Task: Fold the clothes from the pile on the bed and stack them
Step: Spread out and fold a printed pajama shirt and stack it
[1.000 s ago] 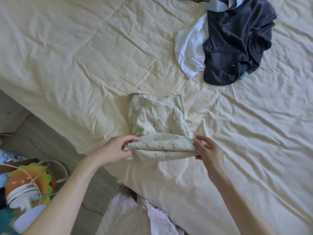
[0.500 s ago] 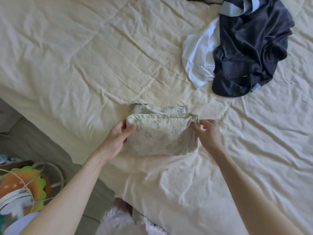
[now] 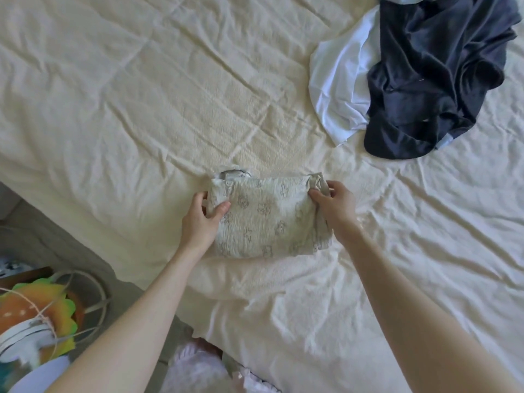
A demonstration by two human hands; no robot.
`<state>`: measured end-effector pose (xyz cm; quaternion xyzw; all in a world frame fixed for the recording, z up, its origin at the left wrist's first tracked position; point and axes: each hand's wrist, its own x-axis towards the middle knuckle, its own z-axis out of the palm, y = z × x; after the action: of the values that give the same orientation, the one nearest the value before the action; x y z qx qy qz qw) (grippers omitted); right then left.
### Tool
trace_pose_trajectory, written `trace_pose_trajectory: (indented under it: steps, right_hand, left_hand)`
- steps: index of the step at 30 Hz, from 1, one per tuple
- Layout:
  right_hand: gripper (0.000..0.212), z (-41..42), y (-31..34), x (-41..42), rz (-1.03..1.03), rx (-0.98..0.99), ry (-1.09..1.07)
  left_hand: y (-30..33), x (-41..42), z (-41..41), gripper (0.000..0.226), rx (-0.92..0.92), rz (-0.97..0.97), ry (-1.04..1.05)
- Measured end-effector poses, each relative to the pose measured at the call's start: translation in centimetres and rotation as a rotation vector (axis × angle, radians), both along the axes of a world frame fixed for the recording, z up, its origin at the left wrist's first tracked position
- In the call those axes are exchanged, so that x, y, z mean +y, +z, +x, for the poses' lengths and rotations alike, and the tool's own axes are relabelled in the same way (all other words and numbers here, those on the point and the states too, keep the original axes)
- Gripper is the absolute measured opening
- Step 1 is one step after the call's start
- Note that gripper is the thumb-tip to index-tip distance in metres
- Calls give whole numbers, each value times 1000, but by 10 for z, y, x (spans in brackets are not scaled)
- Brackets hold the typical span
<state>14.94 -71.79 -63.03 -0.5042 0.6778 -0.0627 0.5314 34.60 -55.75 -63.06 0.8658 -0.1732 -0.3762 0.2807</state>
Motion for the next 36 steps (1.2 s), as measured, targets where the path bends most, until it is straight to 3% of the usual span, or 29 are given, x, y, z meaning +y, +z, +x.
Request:
trace_pose_trajectory:
  steps: [3,5,8,11,16,21,25,31,36]
  right_hand:
    - [43,-7,-7,7,42,168,44]
    - [49,-12,-8,5,154,152,-4]
    - [33,-17,-3,-2,329,30,-63]
    - [21,-24,4,-3,523,-28,-58]
    - [14,-32,11,-7,549,-135,-42]
    - [31,-38,28,-3,543,-193,-40]
    - [31,-49,58,9,532,-214,-12]
    - [21,-80,129,52,419,-272,-14]
    - [18,-112,198,95,253,-262,48]
  left_hand:
    - [-5,-5,-1,36,49,60,26]
    - [-8,-10,4,44,158,103,111]
    - [-7,-10,12,50,327,99,225]
    - [-4,-2,18,44,487,56,193]
    - [4,11,25,50,756,16,192]
    - [20,12,14,40,684,-31,222]
    - [59,18,6,21,610,-61,218]
    - [138,56,-6,49,688,-84,136]
    - [193,91,-29,43,752,-117,77]
